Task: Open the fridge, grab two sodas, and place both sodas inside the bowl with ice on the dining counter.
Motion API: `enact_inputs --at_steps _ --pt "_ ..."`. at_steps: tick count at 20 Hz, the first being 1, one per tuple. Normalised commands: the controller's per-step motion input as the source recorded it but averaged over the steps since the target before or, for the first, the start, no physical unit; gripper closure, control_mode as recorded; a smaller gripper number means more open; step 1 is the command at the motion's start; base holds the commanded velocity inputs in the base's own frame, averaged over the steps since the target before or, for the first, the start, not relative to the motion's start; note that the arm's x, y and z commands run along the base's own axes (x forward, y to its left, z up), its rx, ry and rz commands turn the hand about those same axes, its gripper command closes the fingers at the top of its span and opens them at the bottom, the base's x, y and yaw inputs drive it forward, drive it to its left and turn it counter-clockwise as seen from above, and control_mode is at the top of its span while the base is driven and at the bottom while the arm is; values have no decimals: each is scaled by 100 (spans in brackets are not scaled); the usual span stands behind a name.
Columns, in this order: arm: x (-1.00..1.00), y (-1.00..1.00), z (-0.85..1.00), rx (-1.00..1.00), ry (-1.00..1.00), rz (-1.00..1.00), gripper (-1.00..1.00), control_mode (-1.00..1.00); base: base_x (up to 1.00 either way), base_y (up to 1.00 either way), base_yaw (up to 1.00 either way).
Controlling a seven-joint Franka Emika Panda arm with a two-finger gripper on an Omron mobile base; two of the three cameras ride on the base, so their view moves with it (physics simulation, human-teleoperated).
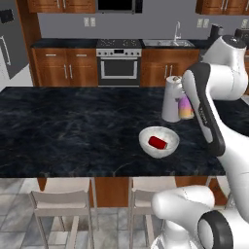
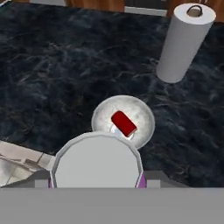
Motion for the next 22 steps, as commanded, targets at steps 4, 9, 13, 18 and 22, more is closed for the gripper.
enact_inputs --at_steps 4,9,13,18,22 --pt "68 -5 -67 -3 16 41 100 -100 0 0 0" --pt "30 6 -77 -12 17 26 100 -100 0 0 0" --pt "6 10 -30 -8 8 9 100 -100 0 0 0" --pt "11 2 -22 -6 3 7 100 -100 0 0 0" --pt "25 0 -40 -5 2 10 100 -100 0 0 0"
